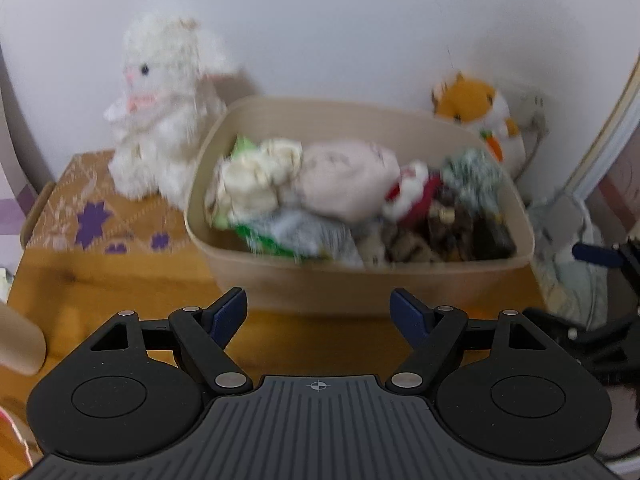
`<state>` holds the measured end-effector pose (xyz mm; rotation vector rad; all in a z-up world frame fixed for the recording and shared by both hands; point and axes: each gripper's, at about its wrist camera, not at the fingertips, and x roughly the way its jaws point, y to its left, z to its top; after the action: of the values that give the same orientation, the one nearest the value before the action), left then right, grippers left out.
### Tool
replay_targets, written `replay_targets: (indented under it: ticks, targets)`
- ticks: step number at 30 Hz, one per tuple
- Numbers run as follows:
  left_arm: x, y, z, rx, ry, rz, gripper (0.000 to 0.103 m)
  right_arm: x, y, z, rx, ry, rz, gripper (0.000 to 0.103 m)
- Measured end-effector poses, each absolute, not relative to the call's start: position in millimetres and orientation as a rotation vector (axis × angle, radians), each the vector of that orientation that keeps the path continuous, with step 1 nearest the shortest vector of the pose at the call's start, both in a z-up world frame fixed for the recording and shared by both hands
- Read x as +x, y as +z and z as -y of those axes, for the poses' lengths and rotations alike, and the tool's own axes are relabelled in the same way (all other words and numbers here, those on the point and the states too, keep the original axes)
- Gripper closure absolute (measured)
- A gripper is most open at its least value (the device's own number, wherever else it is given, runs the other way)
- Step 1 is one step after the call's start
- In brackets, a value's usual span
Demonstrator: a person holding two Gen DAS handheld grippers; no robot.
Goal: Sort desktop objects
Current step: 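Grasp the blue tissue pack with the left tool while the right grasps the orange sock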
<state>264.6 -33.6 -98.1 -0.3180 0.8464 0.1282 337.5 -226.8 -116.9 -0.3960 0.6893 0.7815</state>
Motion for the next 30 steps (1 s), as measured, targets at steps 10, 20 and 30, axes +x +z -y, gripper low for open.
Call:
replay_targets:
  ticks: [10, 20, 30]
  targets:
    - [255.0, -133.3, 67.7, -0.433, 0.099, -0.997, 0.023, 337.3, -157.8, 234.7, -0.516, 0.811, -0.786, 0.0]
    - [267.9, -160.9, 90.9, -0.544, 0.137, -1.114, 0.023, 337.6, -187.2, 215.4, -0.625, 0.897, -0.797, 0.0]
    - [282.7, -181.8, 96.9, -0.571, 0.219, -1.172, 0.024, 337.6, -206.4, 200.0, -0.608, 0.925, -0.815, 0.012]
